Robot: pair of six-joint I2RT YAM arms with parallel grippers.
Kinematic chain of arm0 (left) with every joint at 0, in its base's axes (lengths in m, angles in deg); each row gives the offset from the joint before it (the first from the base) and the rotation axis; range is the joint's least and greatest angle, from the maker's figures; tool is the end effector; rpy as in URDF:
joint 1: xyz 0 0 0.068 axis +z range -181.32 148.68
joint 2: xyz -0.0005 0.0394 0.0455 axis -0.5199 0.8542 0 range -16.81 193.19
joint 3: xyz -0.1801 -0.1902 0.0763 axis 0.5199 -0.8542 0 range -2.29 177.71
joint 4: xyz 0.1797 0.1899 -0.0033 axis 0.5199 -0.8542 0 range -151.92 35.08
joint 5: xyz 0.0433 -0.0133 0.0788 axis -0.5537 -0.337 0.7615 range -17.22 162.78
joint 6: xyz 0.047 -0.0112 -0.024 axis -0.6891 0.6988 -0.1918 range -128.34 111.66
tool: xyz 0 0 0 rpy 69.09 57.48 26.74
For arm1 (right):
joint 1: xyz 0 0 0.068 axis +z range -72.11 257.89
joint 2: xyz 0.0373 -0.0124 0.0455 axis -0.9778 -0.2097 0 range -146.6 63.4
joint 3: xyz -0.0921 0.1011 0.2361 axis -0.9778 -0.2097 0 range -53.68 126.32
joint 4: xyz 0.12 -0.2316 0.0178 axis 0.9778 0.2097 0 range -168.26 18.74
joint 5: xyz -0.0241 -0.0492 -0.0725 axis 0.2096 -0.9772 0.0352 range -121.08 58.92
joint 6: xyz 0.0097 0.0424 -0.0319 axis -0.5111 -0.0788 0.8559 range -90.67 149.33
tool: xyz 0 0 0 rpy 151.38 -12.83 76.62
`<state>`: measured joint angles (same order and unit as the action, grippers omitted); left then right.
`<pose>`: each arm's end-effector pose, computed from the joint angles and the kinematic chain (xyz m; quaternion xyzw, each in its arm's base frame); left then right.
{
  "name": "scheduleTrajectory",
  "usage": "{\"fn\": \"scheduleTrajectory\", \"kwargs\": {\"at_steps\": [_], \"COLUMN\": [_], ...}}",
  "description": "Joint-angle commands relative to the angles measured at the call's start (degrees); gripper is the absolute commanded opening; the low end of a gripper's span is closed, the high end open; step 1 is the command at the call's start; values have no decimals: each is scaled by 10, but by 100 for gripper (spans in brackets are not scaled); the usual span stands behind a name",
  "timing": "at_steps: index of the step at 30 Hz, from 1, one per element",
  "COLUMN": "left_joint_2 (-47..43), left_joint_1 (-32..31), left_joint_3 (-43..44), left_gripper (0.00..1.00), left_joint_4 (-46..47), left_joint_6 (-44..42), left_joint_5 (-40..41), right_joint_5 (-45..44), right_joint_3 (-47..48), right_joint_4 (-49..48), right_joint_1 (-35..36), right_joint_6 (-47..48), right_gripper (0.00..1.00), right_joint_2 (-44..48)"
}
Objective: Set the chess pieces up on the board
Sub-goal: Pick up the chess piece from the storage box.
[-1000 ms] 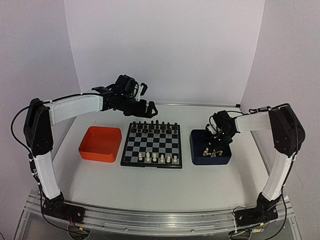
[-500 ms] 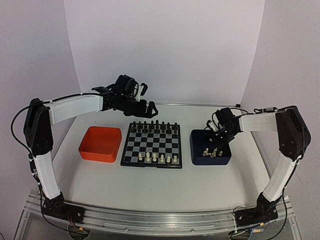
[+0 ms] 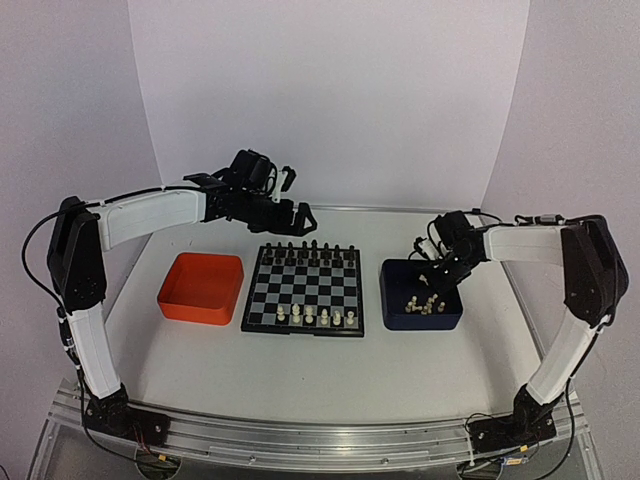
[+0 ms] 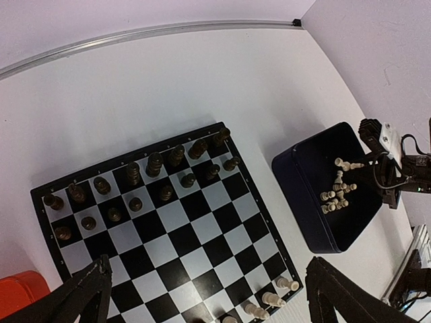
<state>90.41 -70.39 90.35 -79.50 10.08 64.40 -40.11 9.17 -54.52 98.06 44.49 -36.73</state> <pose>0.3346 -0.2782 0.2931 0.1923 0.8805 -0.2638 0.3437 0.3310 0.1155 0.1773 -0.2741 0.9257 -0.0652 0.2525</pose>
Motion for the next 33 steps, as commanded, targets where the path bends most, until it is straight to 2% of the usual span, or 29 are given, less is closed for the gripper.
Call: {"fn": "scheduleTrajectory", "kwargs": {"at_steps": [1, 5, 13, 17, 22, 29, 33], "left_joint_2": [-4, 13, 47, 79, 87, 75, 66], "left_joint_1": [0, 0, -13, -35, -52, -59, -60], "left_joint_3": [12, 26, 53, 100, 117, 97, 83], "left_gripper": [100, 100, 96, 92, 85, 78, 69], "left_joint_4": [10, 23, 83, 79, 97, 102, 104], "left_joint_6": [3, 5, 2, -11, -18, -13, -11], "left_joint_5": [-32, -74, -180, -213, -245, -240, -250], "right_joint_5": [27, 63, 232, 229, 247, 261, 259], "right_joint_3": [29, 38, 71, 107, 151, 171, 172], "right_joint_4": [12, 14, 16, 16, 15, 11, 8], "right_joint_1": [-1, 0, 21, 74, 125, 145, 149], "right_joint_6": [-4, -18, -65, -50, -42, -37, -37], "right_gripper": [0, 0, 0, 0, 0, 0, 0], "right_joint_2": [1, 25, 88, 89, 64, 54, 56]}}
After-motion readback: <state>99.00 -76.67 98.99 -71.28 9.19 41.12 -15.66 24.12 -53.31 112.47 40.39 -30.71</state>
